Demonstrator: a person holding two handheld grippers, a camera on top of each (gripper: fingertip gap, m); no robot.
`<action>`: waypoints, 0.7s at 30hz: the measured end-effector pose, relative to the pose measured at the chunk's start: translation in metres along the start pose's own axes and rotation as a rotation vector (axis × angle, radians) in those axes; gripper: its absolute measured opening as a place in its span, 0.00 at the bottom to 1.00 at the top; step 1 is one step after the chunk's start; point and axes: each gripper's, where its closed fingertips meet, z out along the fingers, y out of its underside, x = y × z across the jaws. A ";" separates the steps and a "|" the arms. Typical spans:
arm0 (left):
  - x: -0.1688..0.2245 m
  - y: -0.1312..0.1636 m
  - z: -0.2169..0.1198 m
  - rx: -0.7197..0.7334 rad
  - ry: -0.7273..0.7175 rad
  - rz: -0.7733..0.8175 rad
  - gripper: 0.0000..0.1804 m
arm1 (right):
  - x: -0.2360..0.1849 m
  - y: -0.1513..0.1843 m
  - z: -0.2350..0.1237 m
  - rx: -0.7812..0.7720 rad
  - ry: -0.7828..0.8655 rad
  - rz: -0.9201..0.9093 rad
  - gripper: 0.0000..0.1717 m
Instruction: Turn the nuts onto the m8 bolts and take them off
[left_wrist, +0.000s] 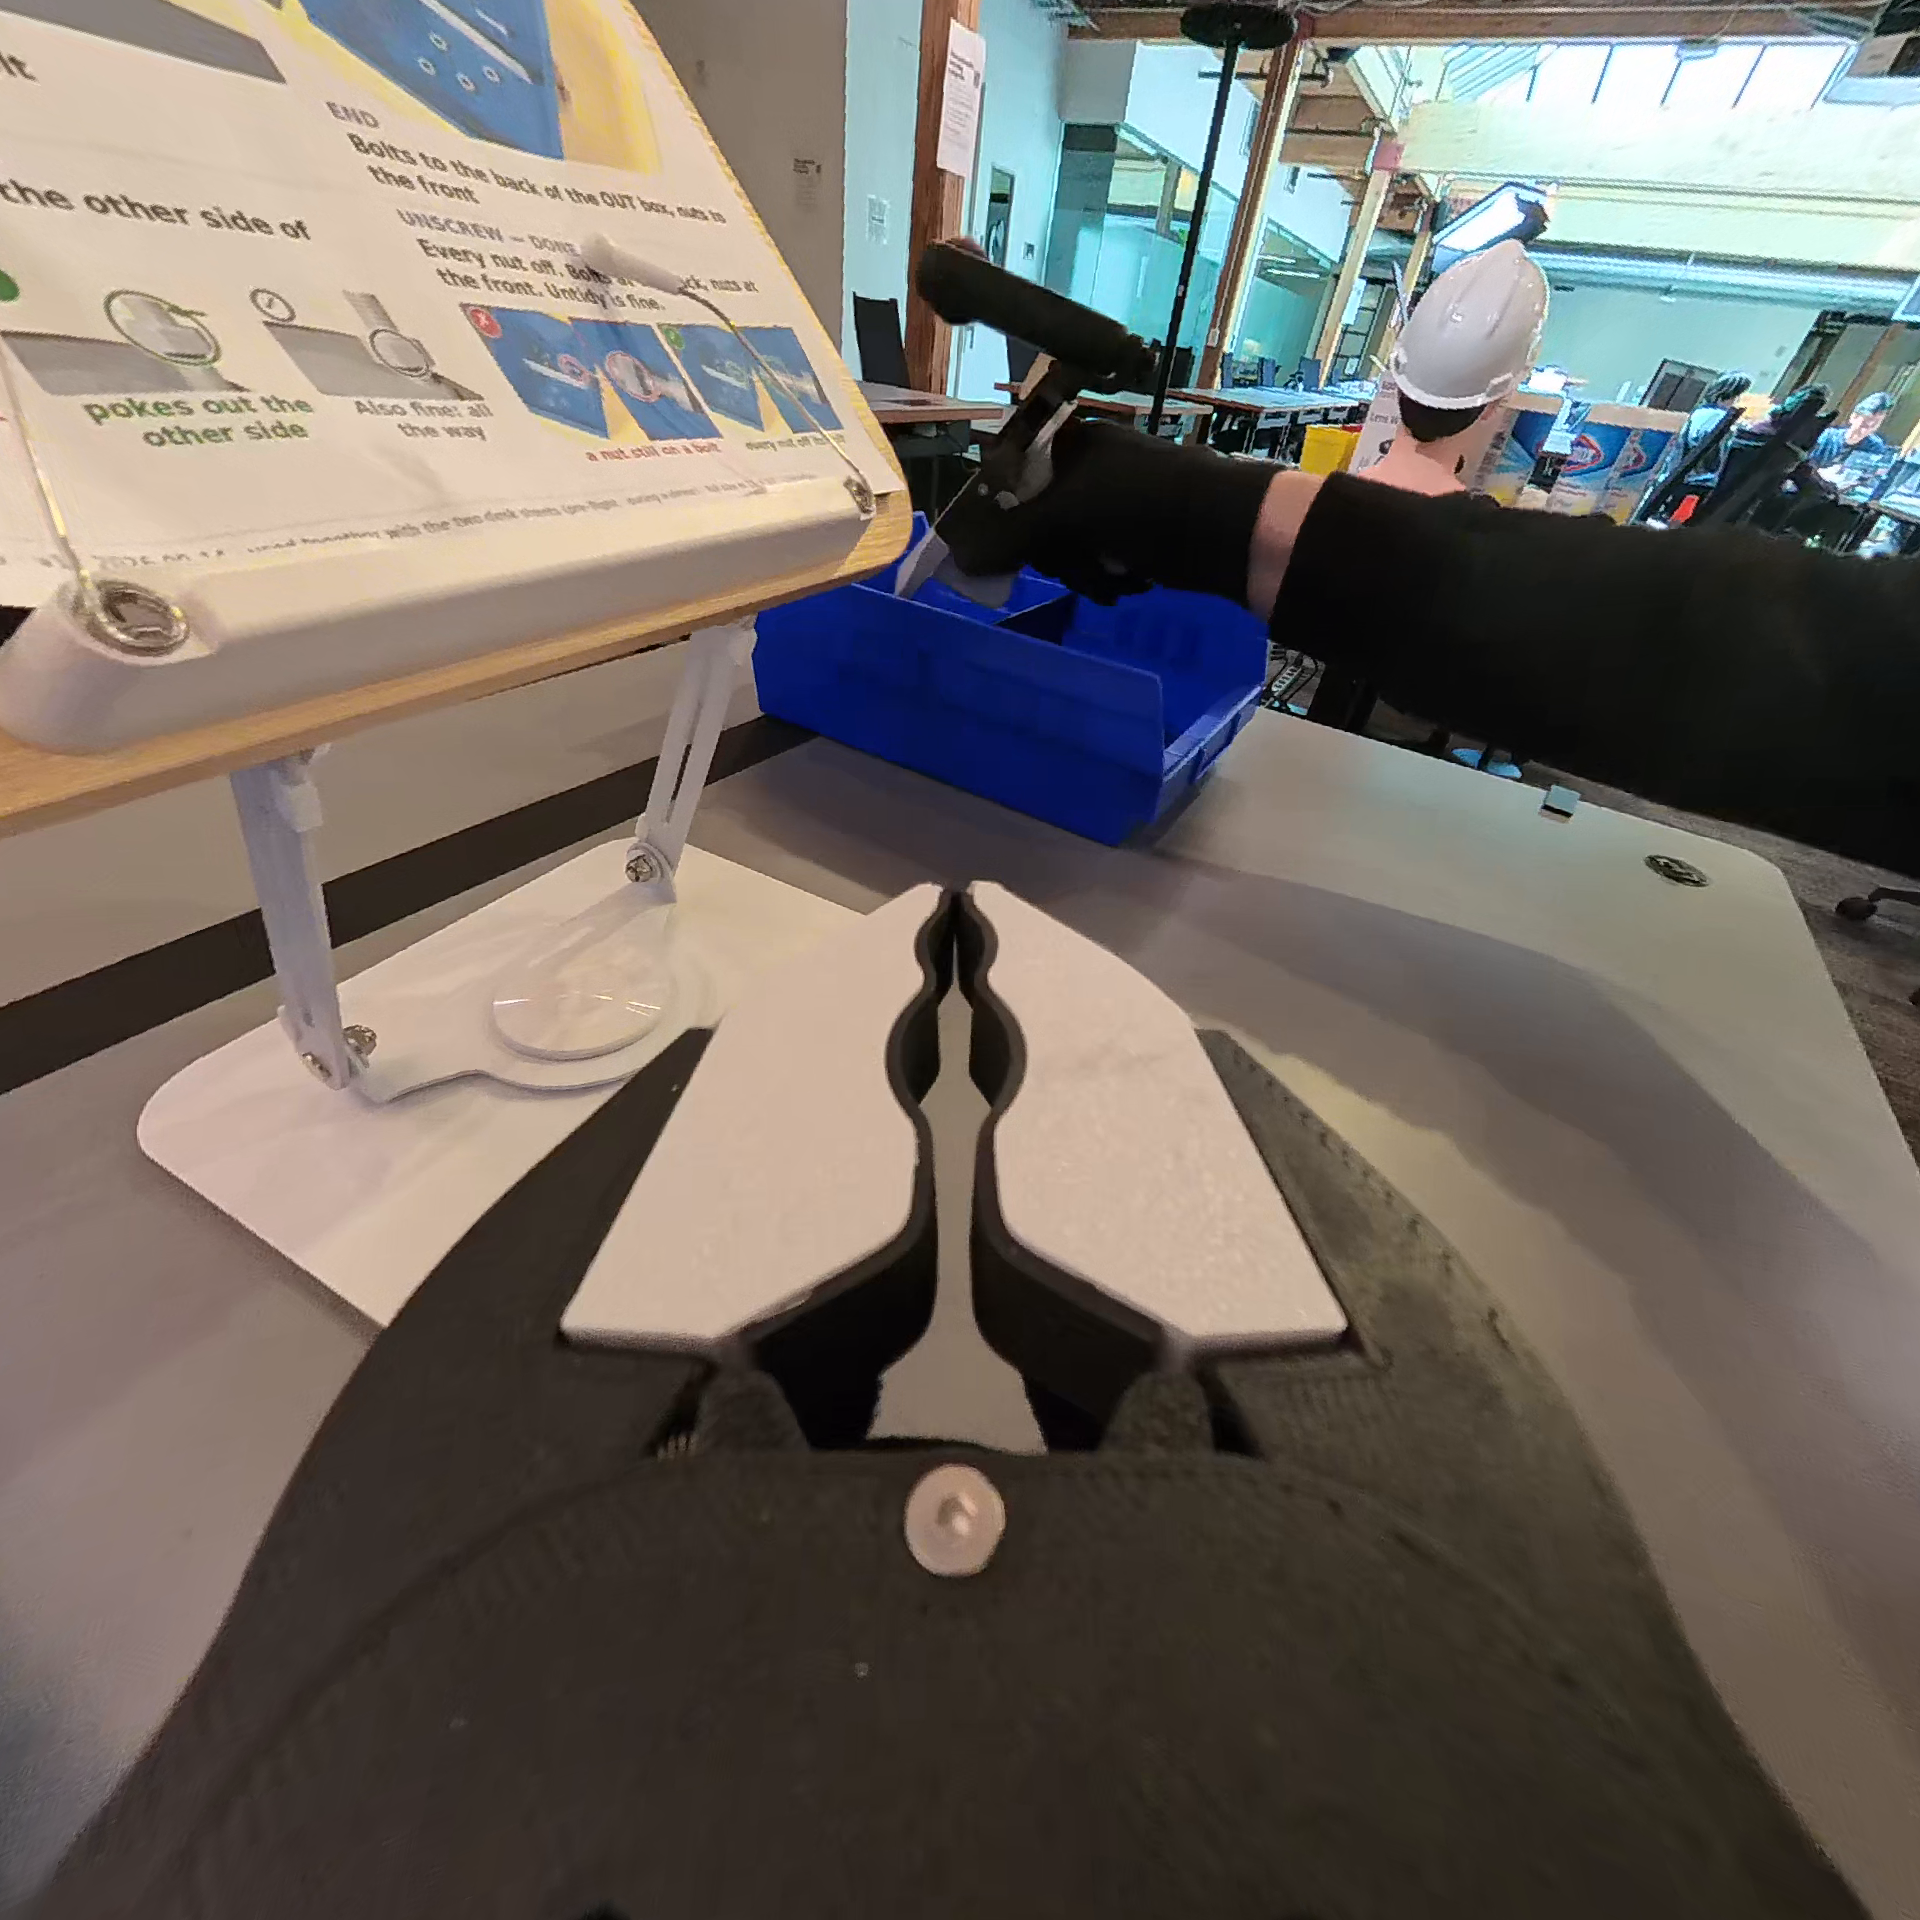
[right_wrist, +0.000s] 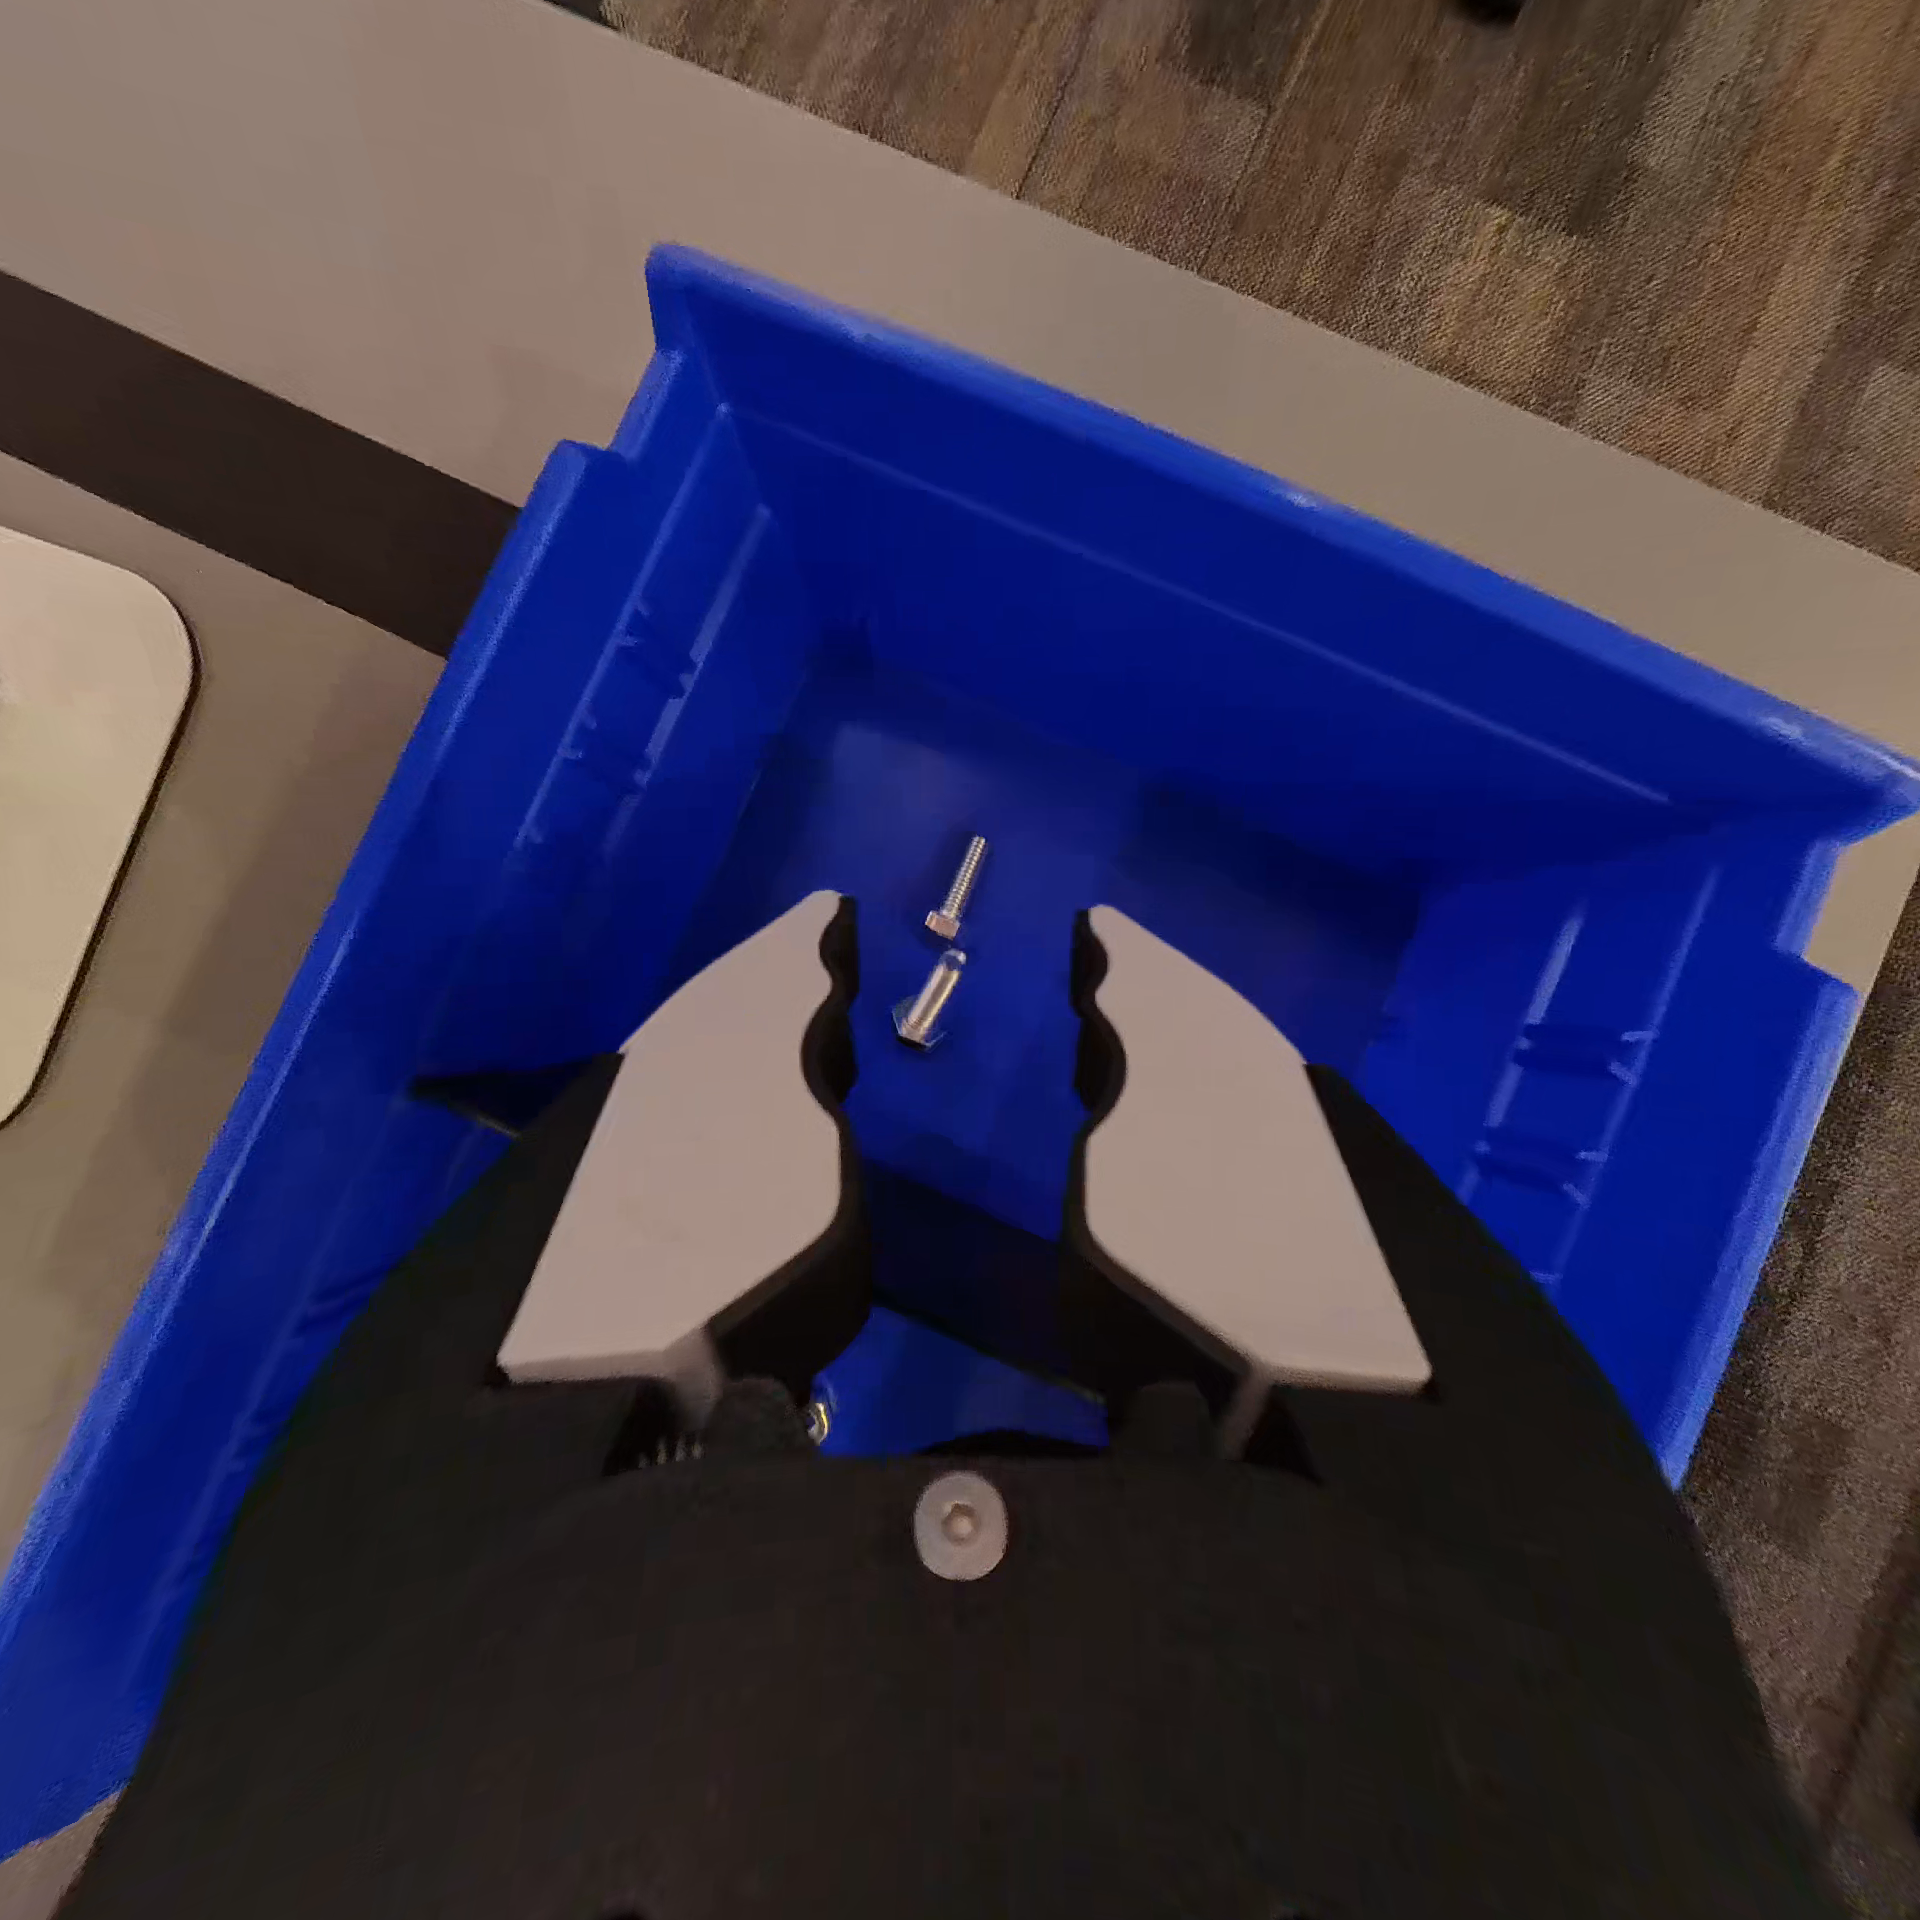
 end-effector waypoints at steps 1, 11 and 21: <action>-0.001 0.000 -0.001 0.003 -0.003 -0.002 0.00 | -0.001 -0.002 -0.003 0.014 0.002 0.002 0.26; -0.049 -0.016 -0.045 -0.007 -0.239 0.048 0.02 | -0.101 -0.018 -0.120 0.414 -0.013 -0.184 0.15; -0.193 -0.006 -0.152 -0.466 -0.616 0.121 0.08 | -0.276 0.042 -0.149 0.574 -0.356 -0.336 0.09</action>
